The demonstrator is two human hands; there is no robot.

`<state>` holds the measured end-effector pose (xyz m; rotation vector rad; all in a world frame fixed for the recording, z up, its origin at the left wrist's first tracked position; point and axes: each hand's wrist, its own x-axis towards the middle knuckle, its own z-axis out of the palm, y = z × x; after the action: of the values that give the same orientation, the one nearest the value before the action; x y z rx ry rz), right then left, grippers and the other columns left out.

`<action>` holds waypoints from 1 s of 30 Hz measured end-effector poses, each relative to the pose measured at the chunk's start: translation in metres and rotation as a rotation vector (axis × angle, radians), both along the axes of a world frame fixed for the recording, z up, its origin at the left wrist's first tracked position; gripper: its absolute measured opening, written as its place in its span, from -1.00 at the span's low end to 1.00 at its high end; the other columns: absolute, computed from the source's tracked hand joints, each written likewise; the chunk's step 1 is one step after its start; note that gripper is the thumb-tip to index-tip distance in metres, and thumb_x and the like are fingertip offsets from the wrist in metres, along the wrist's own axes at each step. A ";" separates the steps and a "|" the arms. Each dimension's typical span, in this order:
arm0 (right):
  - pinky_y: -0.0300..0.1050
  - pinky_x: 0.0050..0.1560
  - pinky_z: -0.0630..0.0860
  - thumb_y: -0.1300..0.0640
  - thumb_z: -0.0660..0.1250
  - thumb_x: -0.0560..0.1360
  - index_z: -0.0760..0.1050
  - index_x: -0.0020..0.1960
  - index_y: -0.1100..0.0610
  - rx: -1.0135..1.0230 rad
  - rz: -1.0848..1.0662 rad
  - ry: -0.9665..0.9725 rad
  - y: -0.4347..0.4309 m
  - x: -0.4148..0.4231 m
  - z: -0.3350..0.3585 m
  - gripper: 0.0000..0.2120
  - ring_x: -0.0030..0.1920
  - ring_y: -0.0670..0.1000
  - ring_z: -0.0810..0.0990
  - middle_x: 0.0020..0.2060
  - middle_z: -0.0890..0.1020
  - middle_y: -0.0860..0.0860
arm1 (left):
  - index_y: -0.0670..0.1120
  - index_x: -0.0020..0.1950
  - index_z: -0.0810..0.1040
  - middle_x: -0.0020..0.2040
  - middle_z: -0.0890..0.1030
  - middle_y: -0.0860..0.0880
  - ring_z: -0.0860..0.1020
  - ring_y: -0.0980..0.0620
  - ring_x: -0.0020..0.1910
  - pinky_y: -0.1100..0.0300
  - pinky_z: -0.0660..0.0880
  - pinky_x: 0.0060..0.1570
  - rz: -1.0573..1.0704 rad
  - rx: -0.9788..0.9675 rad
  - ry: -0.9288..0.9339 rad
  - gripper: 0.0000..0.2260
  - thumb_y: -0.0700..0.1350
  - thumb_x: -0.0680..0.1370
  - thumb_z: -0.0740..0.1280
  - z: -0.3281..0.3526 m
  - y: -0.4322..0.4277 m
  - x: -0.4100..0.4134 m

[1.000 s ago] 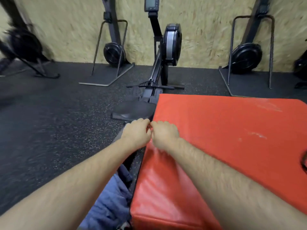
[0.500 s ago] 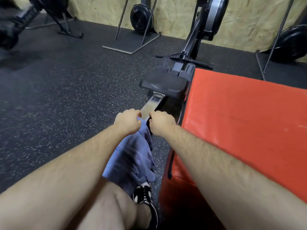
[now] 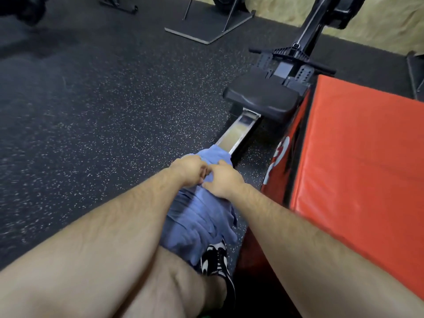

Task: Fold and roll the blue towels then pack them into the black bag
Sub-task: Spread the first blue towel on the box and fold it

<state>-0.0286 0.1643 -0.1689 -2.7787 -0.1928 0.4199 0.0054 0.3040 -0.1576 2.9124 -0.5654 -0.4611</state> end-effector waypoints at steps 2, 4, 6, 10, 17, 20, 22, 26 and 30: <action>-0.04 0.09 0.48 -0.15 0.38 0.46 0.55 0.23 -0.07 0.009 -0.002 -0.016 -0.004 0.002 0.000 -0.63 0.18 0.17 0.54 0.16 0.49 0.10 | 0.01 -0.13 0.57 0.01 0.59 0.06 0.51 0.00 0.01 0.14 0.47 -0.06 0.022 -0.031 -0.004 -0.94 -0.14 0.50 0.33 0.002 -0.001 0.000; -0.02 0.14 0.50 -0.11 0.39 0.48 0.48 0.32 -0.03 0.012 -0.023 -0.005 -0.007 0.002 -0.001 -0.56 0.23 0.17 0.53 0.23 0.49 0.09 | 0.01 -0.04 0.56 0.02 0.55 0.05 0.52 -0.02 0.05 0.07 0.50 0.03 0.063 -0.085 0.031 -0.90 -0.17 0.49 0.32 -0.001 0.001 0.002; 0.04 0.21 0.50 -0.07 0.38 0.51 0.36 0.43 0.05 0.033 -0.062 0.023 -0.009 0.002 -0.002 -0.46 0.28 0.17 0.52 0.30 0.51 0.08 | 0.04 0.07 0.52 0.06 0.46 0.07 0.50 -0.01 0.09 0.05 0.50 0.11 0.087 -0.087 0.087 -0.77 -0.14 0.46 0.42 -0.005 0.004 0.001; -0.05 0.05 0.55 0.06 0.28 0.59 0.57 0.17 0.10 -0.032 -0.025 -0.009 -0.007 0.004 0.000 -0.78 0.12 0.12 0.61 0.07 0.66 0.06 | 0.07 0.14 0.56 0.15 0.42 0.04 0.45 0.01 0.16 0.09 0.46 0.15 0.077 0.014 0.087 -0.77 -0.06 0.50 0.43 -0.005 0.001 0.001; -0.01 -0.03 0.44 0.06 0.13 0.63 0.40 0.17 0.20 0.128 -0.077 -0.142 -0.011 0.000 0.019 -0.76 0.10 0.23 0.57 0.09 0.60 0.17 | 0.10 -0.11 0.45 -0.08 0.37 0.05 0.46 -0.07 -0.04 -0.07 0.48 0.03 0.067 -0.241 -0.031 -0.89 -0.11 0.56 0.27 0.013 -0.001 0.009; -0.03 -0.13 0.40 0.12 0.15 0.62 0.37 0.12 0.22 0.322 -0.205 -0.206 -0.019 0.006 0.047 -0.82 0.01 0.23 0.58 0.02 0.60 0.19 | 0.03 -0.06 0.45 -0.08 0.44 0.03 0.46 -0.03 -0.09 -0.02 0.45 -0.02 0.051 -0.490 -0.136 -0.91 -0.15 0.60 0.26 0.030 -0.011 0.013; 0.00 -0.11 0.46 0.14 0.17 0.60 0.38 0.07 0.21 0.409 -0.255 -0.252 -0.029 0.010 0.071 -0.86 -0.04 0.20 0.58 -0.08 0.59 0.13 | 0.04 0.02 0.47 -0.02 0.50 0.01 0.48 0.04 -0.09 0.09 0.44 -0.03 0.086 -0.648 -0.168 -0.95 -0.11 0.60 0.31 0.038 -0.016 0.012; 0.00 -0.10 0.49 0.17 0.19 0.55 0.38 -0.03 0.13 0.527 -0.310 -0.380 -0.051 0.008 0.115 -0.96 -0.16 0.03 0.55 -0.21 0.55 0.00 | 0.00 0.13 0.47 0.05 0.51 0.03 0.54 0.07 -0.05 0.16 0.49 -0.01 0.171 -0.709 -0.086 -0.73 -0.02 0.51 0.45 0.047 -0.015 0.007; -0.10 -0.21 0.40 0.19 0.21 0.53 0.41 -0.02 0.11 0.588 -0.323 -0.440 -0.080 -0.002 0.153 -0.96 -0.23 -0.06 0.51 -0.24 0.54 -0.05 | 0.01 -0.08 0.50 -0.10 0.57 0.04 0.54 -0.02 -0.10 0.03 0.49 -0.04 0.163 -0.649 -0.250 -0.93 -0.17 0.54 0.31 0.078 -0.038 0.005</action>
<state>-0.0306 0.0843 -0.0162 -2.2199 0.0351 -0.2924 0.0105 0.2659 -0.0798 2.3653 -0.4022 0.1038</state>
